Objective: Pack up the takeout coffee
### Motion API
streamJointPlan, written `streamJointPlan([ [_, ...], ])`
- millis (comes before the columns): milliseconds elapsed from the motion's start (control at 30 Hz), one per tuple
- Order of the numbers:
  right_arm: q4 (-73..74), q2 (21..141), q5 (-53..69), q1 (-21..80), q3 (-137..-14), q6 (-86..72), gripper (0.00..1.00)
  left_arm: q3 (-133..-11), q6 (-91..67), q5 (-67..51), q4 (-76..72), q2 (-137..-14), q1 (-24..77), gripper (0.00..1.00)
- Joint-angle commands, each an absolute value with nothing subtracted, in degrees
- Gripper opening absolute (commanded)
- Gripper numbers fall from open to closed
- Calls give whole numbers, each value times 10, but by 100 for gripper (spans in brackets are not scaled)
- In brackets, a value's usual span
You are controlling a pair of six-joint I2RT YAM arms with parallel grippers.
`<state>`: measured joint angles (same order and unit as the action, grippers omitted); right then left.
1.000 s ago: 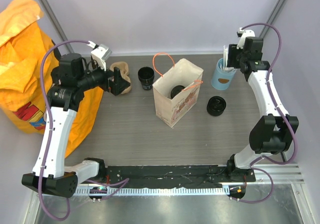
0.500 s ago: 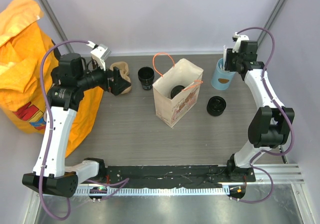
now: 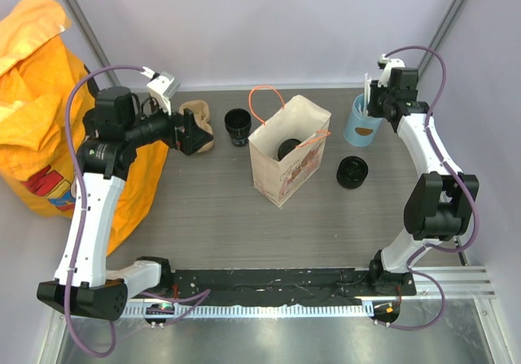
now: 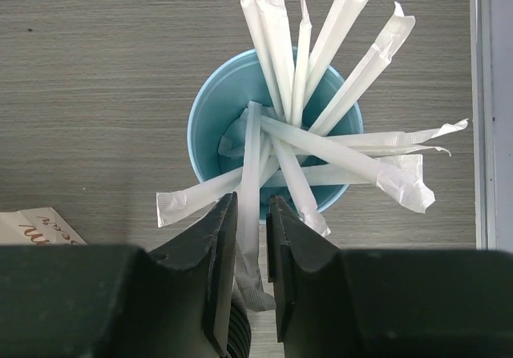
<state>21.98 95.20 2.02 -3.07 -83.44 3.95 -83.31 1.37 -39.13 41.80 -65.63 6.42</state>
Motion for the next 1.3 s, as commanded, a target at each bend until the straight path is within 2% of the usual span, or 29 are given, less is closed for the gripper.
streamJointPlan([
  [0,194,940,7,-31,-830,43,28,-832,4,-410,391,-655,58,100],
  [167,198,940,6,-31,-829,45,27,-831,4,-413,389,-653,55,100],
  [433,198,928,4,-31,-831,43,15,-828,4,-417,386,-652,52,100],
  [1267,289,853,11,-31,-927,48,13,-824,-16,-426,379,-647,41,100],
])
